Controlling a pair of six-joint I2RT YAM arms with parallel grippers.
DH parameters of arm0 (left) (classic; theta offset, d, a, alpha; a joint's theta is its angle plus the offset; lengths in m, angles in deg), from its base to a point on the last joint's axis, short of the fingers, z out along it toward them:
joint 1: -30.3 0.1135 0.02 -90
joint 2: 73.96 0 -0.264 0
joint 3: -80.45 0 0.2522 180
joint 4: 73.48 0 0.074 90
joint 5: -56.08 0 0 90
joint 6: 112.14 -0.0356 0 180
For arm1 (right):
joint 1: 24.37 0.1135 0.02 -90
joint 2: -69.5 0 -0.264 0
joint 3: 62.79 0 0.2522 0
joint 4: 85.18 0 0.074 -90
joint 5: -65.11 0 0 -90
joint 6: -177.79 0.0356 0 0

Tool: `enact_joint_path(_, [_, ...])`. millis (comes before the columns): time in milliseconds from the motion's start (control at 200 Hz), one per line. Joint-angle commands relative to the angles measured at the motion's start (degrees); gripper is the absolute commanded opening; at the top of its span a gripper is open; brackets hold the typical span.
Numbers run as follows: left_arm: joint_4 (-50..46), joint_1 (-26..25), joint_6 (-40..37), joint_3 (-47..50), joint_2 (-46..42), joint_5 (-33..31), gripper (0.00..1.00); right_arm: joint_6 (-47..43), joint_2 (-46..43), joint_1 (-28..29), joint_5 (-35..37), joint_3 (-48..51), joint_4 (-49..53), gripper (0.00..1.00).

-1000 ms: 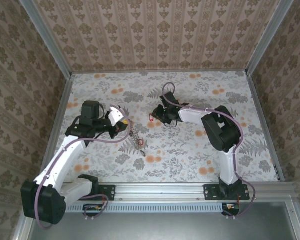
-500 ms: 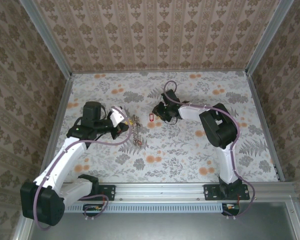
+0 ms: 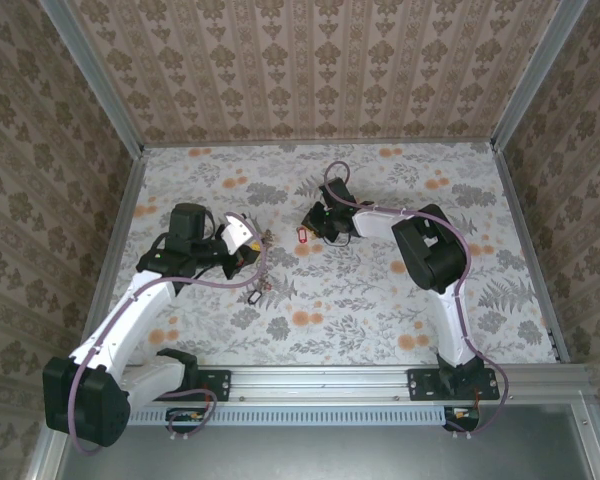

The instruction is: Put the keys on the keyring

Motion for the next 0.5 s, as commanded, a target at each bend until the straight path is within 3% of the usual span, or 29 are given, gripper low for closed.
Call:
enact_joint_path(0, [0.8,-0.2,0.7,-1.6,0.1,0.8,0.0,0.4,0.9,-0.1,-0.8,-1.4,0.1,0.06])
enact_joint_path(110, [0.9,-0.2,0.9,-1.6,0.4,0.8,0.0,-0.2,-0.2,-0.1,-0.5,-0.7,-0.2,0.0])
enact_joint_path(240, [1.2,-0.4,1.3,-1.8,0.6,1.4,0.0,-3.4,-4.3,-0.1,-0.3,1.8,-1.6,0.0])
enact_joint_path(365, [1.8,-0.7,1.9,-2.6,1.0,2.5,0.0,-14.5,-13.1,0.0,1.4,5.9,-1.9,0.0])
enact_joint_path(495, [6.2,-1.0,2.7,-1.7,-1.0,9.9,0.0,-27.4,-23.7,0.6,1.7,9.5,1.0,0.0])
